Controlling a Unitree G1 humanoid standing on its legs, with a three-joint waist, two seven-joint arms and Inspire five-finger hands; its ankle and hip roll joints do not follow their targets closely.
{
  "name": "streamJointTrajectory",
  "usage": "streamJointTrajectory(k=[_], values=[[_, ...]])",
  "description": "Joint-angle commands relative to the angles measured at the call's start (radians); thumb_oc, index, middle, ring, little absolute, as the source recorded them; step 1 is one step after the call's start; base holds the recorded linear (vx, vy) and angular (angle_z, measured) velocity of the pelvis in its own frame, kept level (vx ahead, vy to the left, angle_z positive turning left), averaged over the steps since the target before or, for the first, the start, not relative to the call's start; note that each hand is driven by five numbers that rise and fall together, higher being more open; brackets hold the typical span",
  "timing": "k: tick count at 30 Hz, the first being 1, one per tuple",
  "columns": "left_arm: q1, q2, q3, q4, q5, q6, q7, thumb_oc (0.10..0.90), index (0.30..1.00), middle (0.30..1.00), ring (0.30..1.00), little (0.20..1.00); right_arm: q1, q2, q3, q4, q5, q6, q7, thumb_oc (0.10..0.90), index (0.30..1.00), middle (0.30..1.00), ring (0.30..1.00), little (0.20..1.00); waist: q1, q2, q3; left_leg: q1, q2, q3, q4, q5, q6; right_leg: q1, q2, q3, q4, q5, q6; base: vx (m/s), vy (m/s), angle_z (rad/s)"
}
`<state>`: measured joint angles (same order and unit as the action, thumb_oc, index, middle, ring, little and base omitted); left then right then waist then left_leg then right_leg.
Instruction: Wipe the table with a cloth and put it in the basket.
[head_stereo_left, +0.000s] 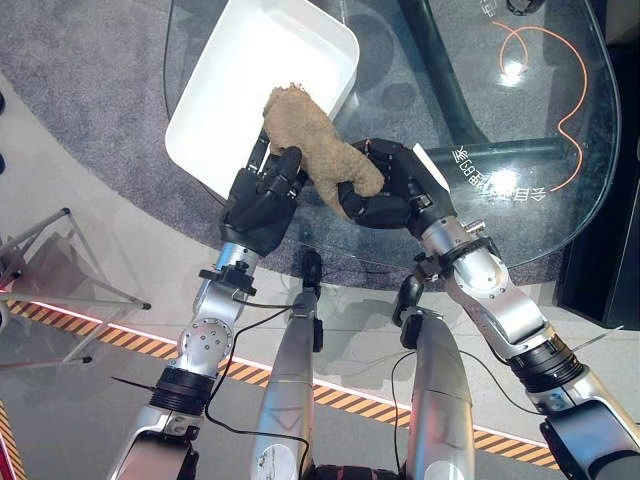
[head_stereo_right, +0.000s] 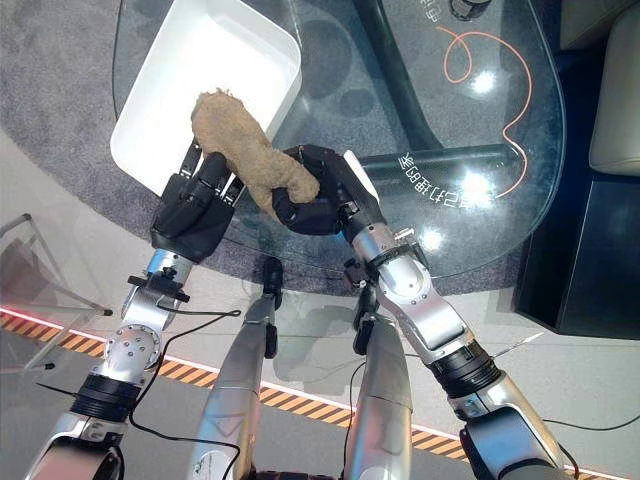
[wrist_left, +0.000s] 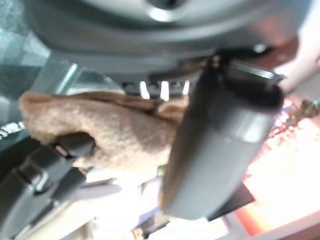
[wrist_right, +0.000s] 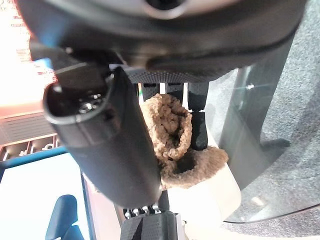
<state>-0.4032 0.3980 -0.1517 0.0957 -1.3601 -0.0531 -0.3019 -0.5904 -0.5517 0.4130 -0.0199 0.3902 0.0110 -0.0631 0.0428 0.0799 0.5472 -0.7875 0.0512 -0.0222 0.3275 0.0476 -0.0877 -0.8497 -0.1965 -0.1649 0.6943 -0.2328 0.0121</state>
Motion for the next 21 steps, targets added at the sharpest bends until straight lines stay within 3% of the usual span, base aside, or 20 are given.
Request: streamJointTrajectory(k=[1, 11, 21], values=[[-0.096, 0.026, -0.013, -0.199, -0.001, -0.023, -0.167, 0.8, 0.9, 0.9, 0.9, 0.9, -0.119, 0.023, 0.031, -0.139, -0.041, -0.071, 0.02, 0.1, 0.3, 0.3, 0.3, 0.2, -0.009, -0.007, -0.027, 0.034, -0.074, 0.066, 0.1, -0.076, 0.082, 0.052, 0.055, 0.016, -0.184, 0.186, 0.038, 0.0, 0.0, 0.0], [-0.114, 0.041, -0.031, -0.197, -0.01, 0.002, -0.202, 0.8, 0.9, 0.9, 0.9, 0.9, -0.144, 0.004, 0.055, -0.139, -0.054, -0.033, 0.017, 0.1, 0.3, 0.3, 0.3, 0.2, -0.007, -0.003, -0.027, 0.029, -0.077, 0.066, 0.108, -0.079, 0.083, 0.046, 0.051, 0.016, -0.18, 0.185, 0.038, 0.0, 0.0, 0.0], [-0.116, 0.049, -0.032, -0.201, -0.025, -0.027, -0.181, 0.8, 0.9, 0.9, 0.9, 0.9, -0.154, -0.01, 0.077, -0.144, -0.054, -0.022, 0.077, 0.1, 0.3, 0.3, 0.3, 0.2, -0.005, -0.003, -0.027, 0.027, -0.079, 0.063, 0.108, -0.078, 0.085, 0.045, 0.053, 0.015, -0.18, 0.184, 0.038, 0.0, 0.0, 0.0]])
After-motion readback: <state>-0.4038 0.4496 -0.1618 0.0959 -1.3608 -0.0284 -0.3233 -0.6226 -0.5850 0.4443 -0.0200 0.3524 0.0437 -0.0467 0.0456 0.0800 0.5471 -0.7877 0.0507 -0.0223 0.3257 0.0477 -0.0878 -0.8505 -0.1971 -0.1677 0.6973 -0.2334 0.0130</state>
